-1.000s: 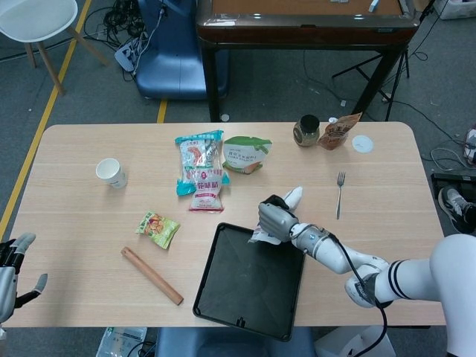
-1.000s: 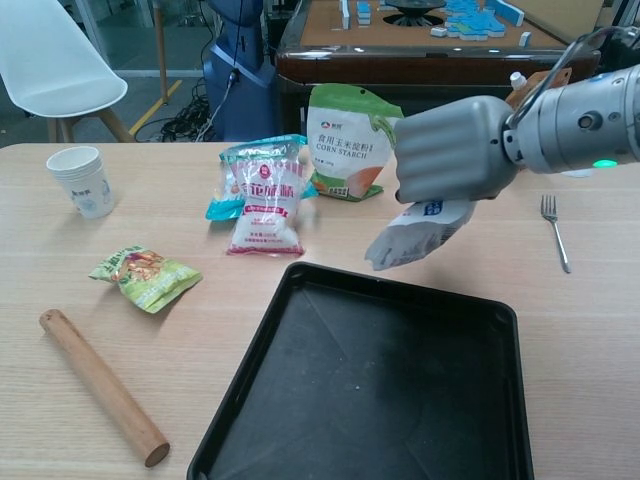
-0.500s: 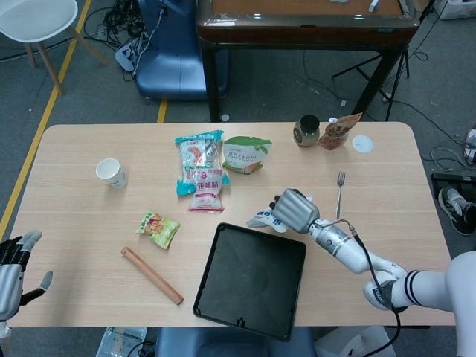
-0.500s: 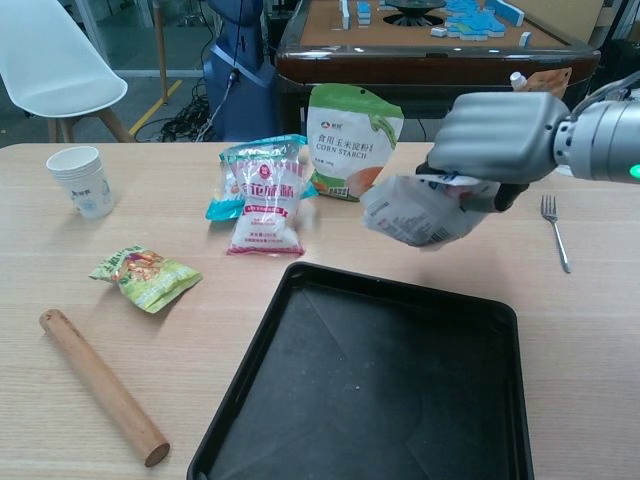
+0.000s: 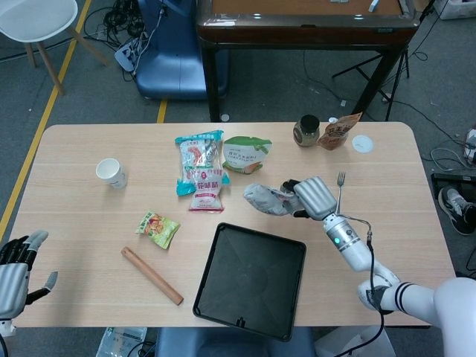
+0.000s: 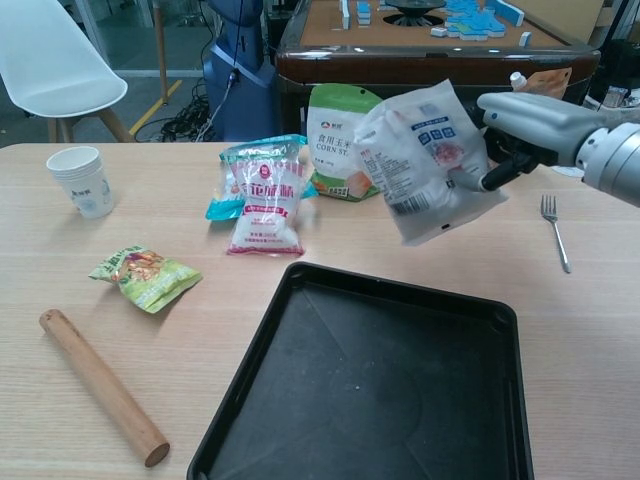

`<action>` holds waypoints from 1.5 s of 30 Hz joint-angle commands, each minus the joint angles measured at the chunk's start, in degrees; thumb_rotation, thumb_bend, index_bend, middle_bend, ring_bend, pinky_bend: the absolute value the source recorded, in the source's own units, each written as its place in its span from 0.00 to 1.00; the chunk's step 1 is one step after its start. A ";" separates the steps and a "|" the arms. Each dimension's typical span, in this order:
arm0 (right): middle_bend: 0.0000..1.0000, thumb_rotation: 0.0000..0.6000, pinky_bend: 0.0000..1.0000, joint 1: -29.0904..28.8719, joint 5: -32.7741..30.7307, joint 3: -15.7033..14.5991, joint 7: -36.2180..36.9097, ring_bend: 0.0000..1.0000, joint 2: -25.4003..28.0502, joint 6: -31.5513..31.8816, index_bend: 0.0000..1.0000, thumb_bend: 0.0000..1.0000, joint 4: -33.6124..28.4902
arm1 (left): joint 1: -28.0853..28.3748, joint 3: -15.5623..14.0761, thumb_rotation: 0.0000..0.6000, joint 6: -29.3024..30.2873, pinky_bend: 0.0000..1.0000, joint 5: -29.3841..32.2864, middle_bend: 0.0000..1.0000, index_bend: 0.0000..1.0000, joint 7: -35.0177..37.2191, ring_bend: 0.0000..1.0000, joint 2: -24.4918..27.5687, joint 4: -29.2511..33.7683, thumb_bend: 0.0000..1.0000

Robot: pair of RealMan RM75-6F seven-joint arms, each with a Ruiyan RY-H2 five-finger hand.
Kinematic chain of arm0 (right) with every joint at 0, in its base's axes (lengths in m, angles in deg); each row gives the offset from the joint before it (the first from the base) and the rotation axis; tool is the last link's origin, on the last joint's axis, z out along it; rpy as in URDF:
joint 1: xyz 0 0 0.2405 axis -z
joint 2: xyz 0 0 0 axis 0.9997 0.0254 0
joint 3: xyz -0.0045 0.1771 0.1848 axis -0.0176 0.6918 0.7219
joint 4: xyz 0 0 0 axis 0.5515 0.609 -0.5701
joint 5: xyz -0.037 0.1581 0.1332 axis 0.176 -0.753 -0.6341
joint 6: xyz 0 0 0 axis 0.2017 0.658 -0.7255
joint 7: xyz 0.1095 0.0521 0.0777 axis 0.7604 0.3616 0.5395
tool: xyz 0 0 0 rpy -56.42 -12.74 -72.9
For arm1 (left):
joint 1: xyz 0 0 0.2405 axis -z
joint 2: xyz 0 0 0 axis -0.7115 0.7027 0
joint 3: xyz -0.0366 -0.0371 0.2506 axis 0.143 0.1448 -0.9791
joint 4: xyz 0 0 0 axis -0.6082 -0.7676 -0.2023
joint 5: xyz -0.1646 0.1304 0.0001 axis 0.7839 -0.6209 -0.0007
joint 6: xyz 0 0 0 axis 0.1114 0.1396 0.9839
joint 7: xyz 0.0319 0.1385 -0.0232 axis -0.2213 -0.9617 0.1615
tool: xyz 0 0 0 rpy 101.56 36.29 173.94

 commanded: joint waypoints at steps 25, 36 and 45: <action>0.60 1.00 0.46 1.32 10.55 2.25 34.68 0.44 -21.04 -4.37 0.78 0.69 30.09 | 0.82 0.04 1.00 -2.02 0.07 1.72 0.14 0.12 1.04 0.11 -0.40 -1.17 0.29; 0.35 1.00 0.15 2.95 13.89 0.03 31.03 0.16 -13.24 -2.13 0.48 0.30 19.33 | 1.02 -0.18 1.00 -2.38 0.07 1.50 0.14 0.12 1.77 0.11 -0.63 -1.48 0.29; 0.34 1.00 0.14 5.13 14.76 -0.72 25.88 0.15 -7.02 -0.31 0.46 0.30 8.57 | 0.92 -0.34 1.00 -2.18 0.07 1.31 0.14 0.12 2.35 0.11 -0.63 -1.65 0.29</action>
